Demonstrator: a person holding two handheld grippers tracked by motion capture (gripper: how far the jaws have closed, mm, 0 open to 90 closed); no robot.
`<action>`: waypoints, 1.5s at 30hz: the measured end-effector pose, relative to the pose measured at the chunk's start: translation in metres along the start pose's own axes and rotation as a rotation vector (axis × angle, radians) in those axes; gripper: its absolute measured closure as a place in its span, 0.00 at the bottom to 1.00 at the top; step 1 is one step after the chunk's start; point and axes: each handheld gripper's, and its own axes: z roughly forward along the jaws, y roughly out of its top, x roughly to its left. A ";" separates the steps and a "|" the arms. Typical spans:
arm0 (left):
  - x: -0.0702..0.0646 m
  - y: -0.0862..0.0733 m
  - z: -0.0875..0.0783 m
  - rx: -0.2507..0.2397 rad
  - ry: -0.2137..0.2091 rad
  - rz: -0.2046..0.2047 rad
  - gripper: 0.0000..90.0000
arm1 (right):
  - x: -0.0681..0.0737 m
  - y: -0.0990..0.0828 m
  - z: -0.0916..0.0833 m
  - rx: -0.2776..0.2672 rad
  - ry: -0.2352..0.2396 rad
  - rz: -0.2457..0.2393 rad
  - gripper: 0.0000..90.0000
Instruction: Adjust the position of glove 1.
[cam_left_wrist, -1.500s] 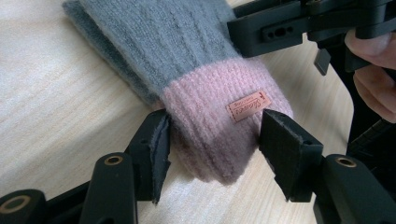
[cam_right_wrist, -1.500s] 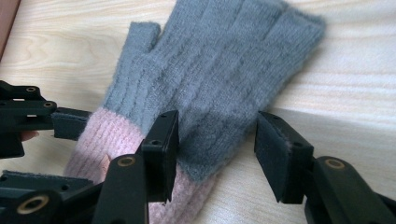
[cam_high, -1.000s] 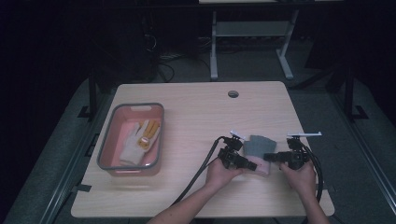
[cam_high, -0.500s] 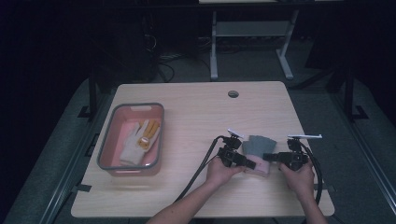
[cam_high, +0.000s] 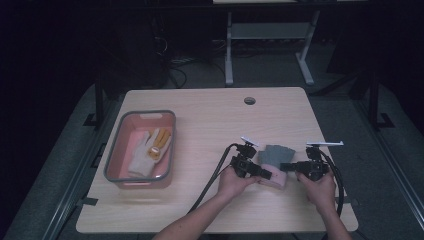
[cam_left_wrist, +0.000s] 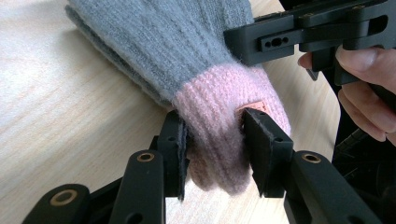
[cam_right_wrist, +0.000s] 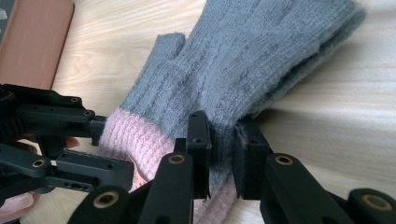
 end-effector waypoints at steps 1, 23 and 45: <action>0.000 0.000 -0.001 -0.009 0.000 -0.002 0.68 | 0.002 0.000 0.000 -0.003 0.000 -0.002 0.87; 0.003 -0.008 -0.047 -0.068 0.004 0.027 0.68 | 0.043 0.013 -0.001 -0.004 0.049 -0.052 0.87; 0.011 -0.016 -0.085 -0.114 0.003 0.024 0.68 | 0.075 0.028 0.010 0.006 0.092 -0.083 0.87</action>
